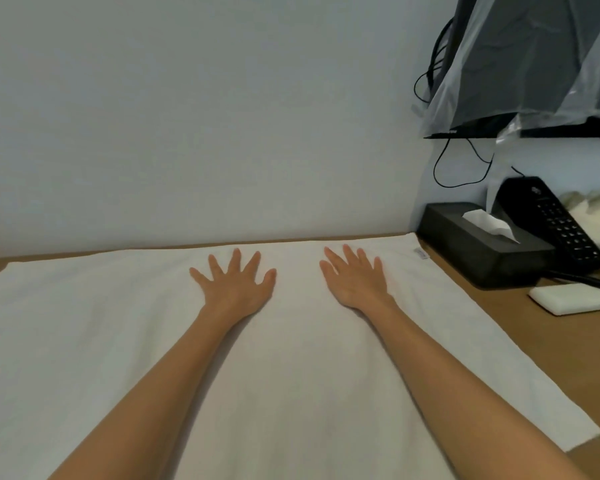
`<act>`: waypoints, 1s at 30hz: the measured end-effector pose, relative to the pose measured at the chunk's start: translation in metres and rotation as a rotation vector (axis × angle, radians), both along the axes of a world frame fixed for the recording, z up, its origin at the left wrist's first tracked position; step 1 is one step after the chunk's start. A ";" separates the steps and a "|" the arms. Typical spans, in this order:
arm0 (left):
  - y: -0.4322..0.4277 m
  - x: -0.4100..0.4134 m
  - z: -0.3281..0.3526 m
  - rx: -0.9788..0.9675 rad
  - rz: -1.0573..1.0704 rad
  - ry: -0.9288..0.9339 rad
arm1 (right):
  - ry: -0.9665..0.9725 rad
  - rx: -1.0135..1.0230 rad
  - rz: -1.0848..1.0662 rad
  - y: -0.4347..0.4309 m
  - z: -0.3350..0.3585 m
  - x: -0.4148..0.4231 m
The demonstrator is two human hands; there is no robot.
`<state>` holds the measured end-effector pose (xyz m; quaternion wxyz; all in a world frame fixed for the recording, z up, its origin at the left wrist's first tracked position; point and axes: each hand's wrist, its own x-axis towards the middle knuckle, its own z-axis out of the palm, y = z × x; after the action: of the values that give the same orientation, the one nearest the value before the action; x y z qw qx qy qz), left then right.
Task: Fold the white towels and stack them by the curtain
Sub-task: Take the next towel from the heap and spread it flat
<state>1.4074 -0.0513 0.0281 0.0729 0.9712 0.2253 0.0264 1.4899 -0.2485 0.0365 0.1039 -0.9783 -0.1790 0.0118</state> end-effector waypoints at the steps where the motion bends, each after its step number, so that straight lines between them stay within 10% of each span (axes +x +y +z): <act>1: -0.002 0.002 0.000 0.006 -0.011 0.001 | 0.004 -0.005 -0.022 -0.009 0.001 0.005; 19: -0.007 0.001 0.002 0.034 -0.022 -0.003 | 0.014 0.106 0.048 -0.112 0.014 0.043; 24: -0.011 0.001 0.005 0.027 -0.017 -0.004 | -0.133 0.240 0.043 -0.059 0.021 0.014; 30: -0.015 -0.001 0.004 0.036 -0.020 -0.034 | 0.142 0.340 0.133 0.069 0.018 -0.040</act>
<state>1.4060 -0.0658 0.0325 0.0597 0.9740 0.2137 0.0464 1.4497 -0.1800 0.0543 0.2791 -0.9294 -0.2347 0.0572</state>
